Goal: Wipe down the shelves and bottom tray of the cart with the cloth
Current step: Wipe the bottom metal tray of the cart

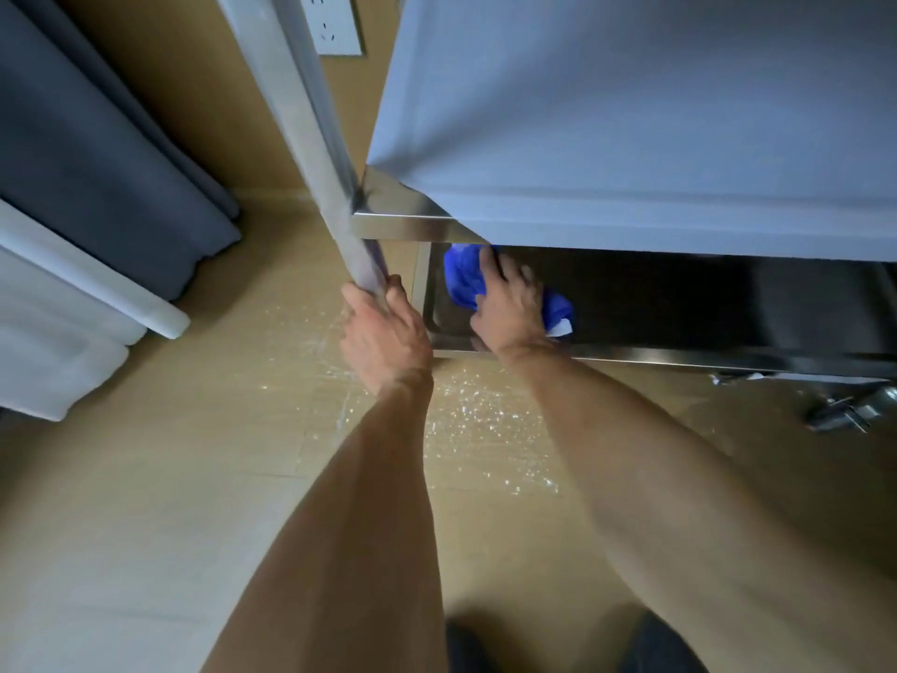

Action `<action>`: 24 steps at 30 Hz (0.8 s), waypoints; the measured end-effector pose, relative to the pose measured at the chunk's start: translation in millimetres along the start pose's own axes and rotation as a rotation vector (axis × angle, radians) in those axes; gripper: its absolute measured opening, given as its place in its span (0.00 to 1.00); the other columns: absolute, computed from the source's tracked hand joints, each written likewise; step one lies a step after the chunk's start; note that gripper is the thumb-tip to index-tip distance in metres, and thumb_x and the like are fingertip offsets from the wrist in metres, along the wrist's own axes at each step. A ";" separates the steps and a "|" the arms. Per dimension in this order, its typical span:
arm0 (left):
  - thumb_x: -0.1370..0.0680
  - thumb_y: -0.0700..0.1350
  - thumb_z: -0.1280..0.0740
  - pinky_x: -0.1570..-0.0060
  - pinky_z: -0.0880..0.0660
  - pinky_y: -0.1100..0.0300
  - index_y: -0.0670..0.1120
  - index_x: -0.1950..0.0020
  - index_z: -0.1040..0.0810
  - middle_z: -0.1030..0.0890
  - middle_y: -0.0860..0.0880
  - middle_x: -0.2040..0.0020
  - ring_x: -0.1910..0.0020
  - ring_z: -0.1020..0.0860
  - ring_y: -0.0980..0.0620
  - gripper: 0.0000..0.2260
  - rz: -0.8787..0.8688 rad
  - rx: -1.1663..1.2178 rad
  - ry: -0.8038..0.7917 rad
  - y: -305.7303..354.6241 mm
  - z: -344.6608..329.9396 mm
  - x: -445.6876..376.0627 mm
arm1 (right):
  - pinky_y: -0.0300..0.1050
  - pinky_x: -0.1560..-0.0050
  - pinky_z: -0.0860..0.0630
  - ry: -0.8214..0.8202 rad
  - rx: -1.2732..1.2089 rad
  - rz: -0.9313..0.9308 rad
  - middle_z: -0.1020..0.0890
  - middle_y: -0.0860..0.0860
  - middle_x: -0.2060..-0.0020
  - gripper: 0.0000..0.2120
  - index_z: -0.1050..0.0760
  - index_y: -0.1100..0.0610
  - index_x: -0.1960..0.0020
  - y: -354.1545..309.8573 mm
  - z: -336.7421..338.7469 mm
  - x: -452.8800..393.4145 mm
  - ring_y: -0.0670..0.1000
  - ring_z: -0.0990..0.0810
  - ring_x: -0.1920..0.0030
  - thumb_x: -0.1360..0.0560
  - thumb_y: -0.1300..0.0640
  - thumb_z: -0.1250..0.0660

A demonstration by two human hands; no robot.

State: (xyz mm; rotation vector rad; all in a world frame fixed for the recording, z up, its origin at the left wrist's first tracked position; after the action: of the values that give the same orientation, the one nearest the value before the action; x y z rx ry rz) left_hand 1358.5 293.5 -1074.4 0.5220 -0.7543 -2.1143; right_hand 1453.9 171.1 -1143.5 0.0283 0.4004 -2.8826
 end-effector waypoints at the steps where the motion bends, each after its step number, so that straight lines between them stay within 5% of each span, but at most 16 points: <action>1: 0.18 0.55 0.44 0.58 0.35 0.53 0.42 0.46 0.34 0.21 0.40 0.54 0.57 0.24 0.39 0.15 0.017 -0.009 -0.011 0.4 0.6 -0.2 | 0.56 0.44 0.30 0.005 0.028 0.047 0.26 0.57 0.39 0.38 0.35 0.57 0.26 -19.9 -6.0 19.8 0.60 0.26 0.44 0.33 0.55 0.27; 6: 0.17 0.53 0.45 0.57 0.35 0.53 0.42 0.45 0.35 0.21 0.37 0.50 0.51 0.23 0.37 0.13 0.114 0.033 -0.148 8.0 17.7 2.0 | 0.54 0.52 0.24 0.054 -0.148 0.094 0.21 0.55 0.46 0.34 0.29 0.57 0.29 -50.4 -1.1 128.7 0.58 0.22 0.50 0.36 0.63 0.28; 9: 0.18 0.48 0.44 0.50 0.31 0.49 0.40 0.43 0.34 0.23 0.35 0.45 0.45 0.24 0.36 0.11 0.110 0.030 -0.208 8.9 27.2 15.9 | 0.47 0.52 0.23 -0.127 -0.922 -0.435 0.17 0.50 0.52 0.25 0.21 0.54 0.41 -19.7 21.5 152.9 0.55 0.20 0.51 0.36 0.70 0.35; 11: 0.21 0.43 0.42 0.44 0.29 0.49 0.38 0.41 0.32 0.24 0.36 0.41 0.41 0.25 0.37 0.12 0.186 0.022 -0.237 7.0 34.4 34.5 | 0.43 0.60 0.25 -0.300 -1.417 -0.735 0.19 0.52 0.59 0.16 0.20 0.56 0.52 1.5 43.9 161.7 0.57 0.21 0.56 0.39 0.64 0.37; 13: 0.24 0.43 0.35 0.50 0.25 0.52 0.36 0.43 0.25 0.22 0.38 0.47 0.47 0.21 0.40 0.14 0.291 0.135 -0.334 11.1 35.5 55.7 | 0.41 0.67 0.28 -0.429 -1.623 -0.904 0.23 0.54 0.65 0.05 0.25 0.56 0.62 23.6 65.9 172.5 0.57 0.23 0.64 0.35 0.55 0.37; 16: 0.29 0.50 0.27 0.67 0.31 0.59 0.37 0.49 0.20 0.25 0.46 0.64 0.68 0.25 0.49 0.18 0.392 0.320 -0.670 25.7 27.4 91.6 | 0.42 0.64 0.26 -0.449 -1.805 -0.925 0.20 0.54 0.66 0.20 0.24 0.56 0.61 51.2 89.5 179.5 0.56 0.21 0.66 0.24 0.40 0.40; 19: 0.21 0.55 0.39 0.56 0.26 0.55 0.43 0.48 0.23 0.20 0.45 0.55 0.58 0.22 0.46 0.15 0.712 0.461 -0.997 48.4 22.9 128.8 | 0.51 0.47 0.23 -0.513 -1.868 -0.790 0.16 0.57 0.52 0.29 0.18 0.57 0.46 65.6 98.5 180.7 0.57 0.17 0.53 0.23 0.32 0.40; 21: 0.22 0.54 0.36 0.50 0.23 0.50 0.44 0.44 0.22 0.18 0.46 0.49 0.50 0.20 0.44 0.15 0.677 0.507 -1.048 62.0 16.9 141.4 | 0.54 0.36 0.25 -0.480 -1.803 -0.797 0.16 0.58 0.44 0.32 0.20 0.59 0.38 73.6 100.7 180.2 0.59 0.18 0.46 0.24 0.32 0.38; 24: 0.23 0.50 0.30 0.49 0.20 0.47 0.42 0.46 0.24 0.18 0.45 0.49 0.50 0.19 0.44 0.13 0.581 0.470 -0.950 69.7 8.2 145.4 | 0.50 0.46 0.22 -0.231 -1.442 -0.834 0.15 0.50 0.53 0.29 0.19 0.52 0.50 91.4 103.8 173.2 0.55 0.17 0.51 0.35 0.28 0.30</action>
State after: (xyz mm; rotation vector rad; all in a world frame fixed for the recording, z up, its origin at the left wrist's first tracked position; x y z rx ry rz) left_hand 1307.6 145.0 -1036.8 -0.4993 -1.7053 -1.5420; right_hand 1307.6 18.5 -1076.8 -0.8341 2.7182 -2.3387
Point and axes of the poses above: each hand's wrist, its own x-axis away from the middle knuckle, its own z-axis out of the back of the hand, y = z × x, the point moved 2 cm from there along -x, towards the middle knuckle
